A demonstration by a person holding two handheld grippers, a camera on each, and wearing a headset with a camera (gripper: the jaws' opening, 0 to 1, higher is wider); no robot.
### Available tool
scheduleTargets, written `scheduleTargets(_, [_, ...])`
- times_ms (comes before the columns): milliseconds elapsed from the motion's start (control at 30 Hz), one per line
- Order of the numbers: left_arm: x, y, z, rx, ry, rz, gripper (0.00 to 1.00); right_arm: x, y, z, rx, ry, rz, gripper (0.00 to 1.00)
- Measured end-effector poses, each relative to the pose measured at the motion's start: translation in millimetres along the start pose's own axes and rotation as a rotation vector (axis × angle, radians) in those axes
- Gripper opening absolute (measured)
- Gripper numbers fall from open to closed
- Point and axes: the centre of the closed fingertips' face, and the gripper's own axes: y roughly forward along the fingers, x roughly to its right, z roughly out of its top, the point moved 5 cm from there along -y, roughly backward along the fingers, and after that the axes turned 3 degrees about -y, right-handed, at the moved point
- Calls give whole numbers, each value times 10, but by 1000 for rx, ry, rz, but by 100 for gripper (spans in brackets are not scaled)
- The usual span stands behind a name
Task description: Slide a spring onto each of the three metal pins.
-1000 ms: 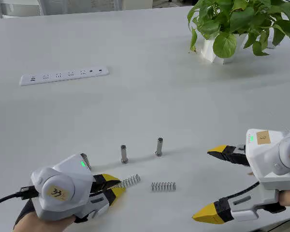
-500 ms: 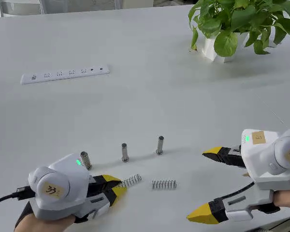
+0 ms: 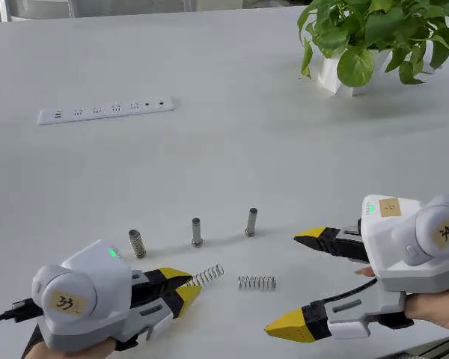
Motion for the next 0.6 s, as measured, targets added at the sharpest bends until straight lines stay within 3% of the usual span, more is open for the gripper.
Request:
scheduleTargets(300, [154, -103, 175, 65, 16, -29, 7, -38, 4, 192, 104, 76, 36, 76])
scheduleTargets(367, [205, -123, 202, 66, 47, -44, 7, -48, 0, 217, 108, 79, 48, 72])
scheduleTargets(600, [317, -170, 242, 74, 63, -80, 7, -99, 1, 251, 88, 36, 90, 60])
